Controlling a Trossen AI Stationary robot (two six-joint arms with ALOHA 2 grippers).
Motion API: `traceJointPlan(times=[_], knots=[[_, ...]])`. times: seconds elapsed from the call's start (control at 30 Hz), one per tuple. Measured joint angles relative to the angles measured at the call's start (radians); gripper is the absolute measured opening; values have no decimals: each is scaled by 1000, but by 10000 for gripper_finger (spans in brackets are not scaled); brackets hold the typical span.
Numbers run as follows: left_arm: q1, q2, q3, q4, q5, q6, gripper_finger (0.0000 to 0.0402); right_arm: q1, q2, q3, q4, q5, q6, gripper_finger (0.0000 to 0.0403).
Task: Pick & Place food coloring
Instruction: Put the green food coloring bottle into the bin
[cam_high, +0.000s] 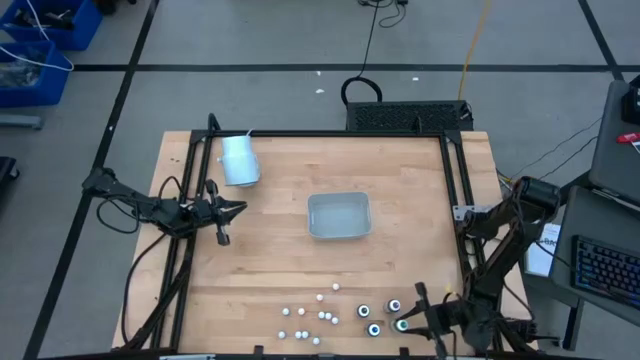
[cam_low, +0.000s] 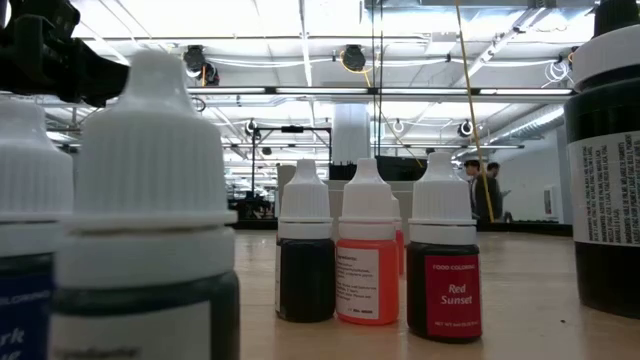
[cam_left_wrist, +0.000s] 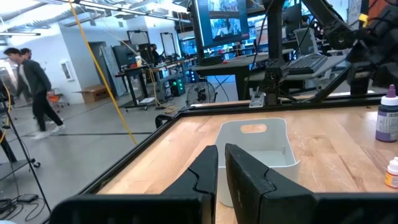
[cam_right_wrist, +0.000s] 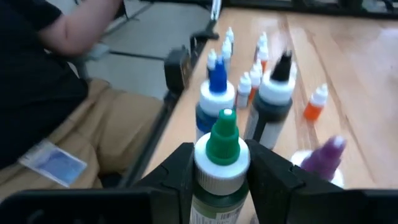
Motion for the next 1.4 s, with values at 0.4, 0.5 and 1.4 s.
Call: traceJointPlan(times=[0.4,0.5,1.4], knots=[[0,0,0,0,-4,0,40,-4,-362,0,-130,39,-222,109],[0,0,0,0,-4,-5,40,-24,-451,0,-211,43,-221,111],[0,0,0,-8,-4,-133,40,-488,-562,0,-448,-92,-256,109]])
